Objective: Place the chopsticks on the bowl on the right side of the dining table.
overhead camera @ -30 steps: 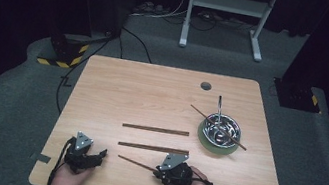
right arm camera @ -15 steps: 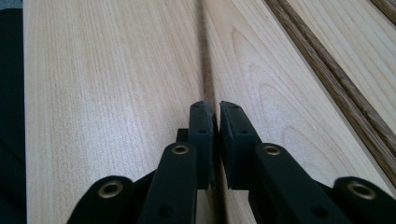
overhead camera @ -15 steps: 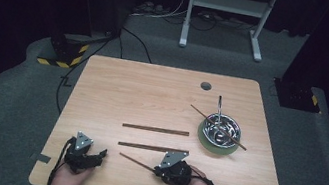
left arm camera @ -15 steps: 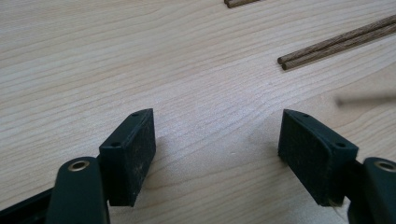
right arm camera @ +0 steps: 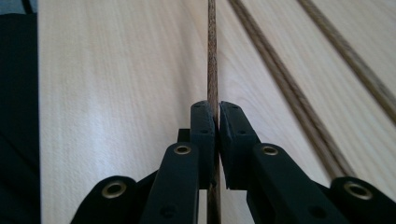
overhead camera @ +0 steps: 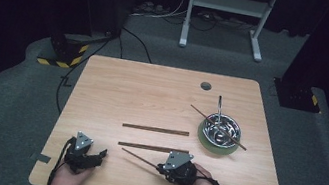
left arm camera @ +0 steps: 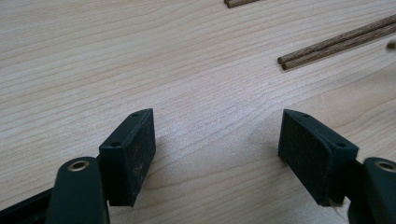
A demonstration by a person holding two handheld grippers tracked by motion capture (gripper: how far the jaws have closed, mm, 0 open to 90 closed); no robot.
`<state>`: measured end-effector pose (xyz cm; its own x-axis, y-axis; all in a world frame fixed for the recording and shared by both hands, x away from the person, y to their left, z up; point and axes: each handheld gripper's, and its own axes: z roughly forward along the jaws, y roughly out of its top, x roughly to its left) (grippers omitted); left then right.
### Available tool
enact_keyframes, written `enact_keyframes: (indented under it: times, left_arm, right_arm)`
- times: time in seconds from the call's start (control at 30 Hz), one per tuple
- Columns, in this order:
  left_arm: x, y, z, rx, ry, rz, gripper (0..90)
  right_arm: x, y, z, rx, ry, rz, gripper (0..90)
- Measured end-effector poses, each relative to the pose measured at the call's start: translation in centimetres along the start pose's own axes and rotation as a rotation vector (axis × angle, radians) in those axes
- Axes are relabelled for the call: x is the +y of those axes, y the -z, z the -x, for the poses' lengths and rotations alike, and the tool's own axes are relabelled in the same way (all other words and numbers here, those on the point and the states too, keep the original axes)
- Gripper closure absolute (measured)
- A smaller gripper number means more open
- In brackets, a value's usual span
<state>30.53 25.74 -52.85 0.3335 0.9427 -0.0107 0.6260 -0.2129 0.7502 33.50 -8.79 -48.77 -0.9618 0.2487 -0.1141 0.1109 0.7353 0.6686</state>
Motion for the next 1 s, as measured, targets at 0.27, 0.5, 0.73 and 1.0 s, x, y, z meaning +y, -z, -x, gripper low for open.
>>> enact_keyframes:
  times: [0.27, 0.5, 0.73, 1.0]
  left_arm:
    - [0.0, 0.0, 0.0, 0.001, 0.002, 0.000, 27.3]
    - [0.0, 0.0, 0.0, 0.000, 0.004, 0.000, 27.3]
    - [0.0, 0.0, 0.0, 0.001, -0.001, -0.004, 27.3]
    - [0.0, 0.0, 0.0, 0.001, 0.002, 0.000, 27.3]
  right_arm:
    - [-1.3, 2.0, 2.0, -0.072, -0.055, -0.019, 84.0]
    - [-2.7, 3.1, 3.7, -0.118, -0.094, -0.037, 84.0]
    - [-3.7, 4.4, 5.3, -0.171, -0.120, -0.054, 84.0]
    - [-4.5, 6.2, 7.6, -0.230, -0.157, -0.056, 84.1]
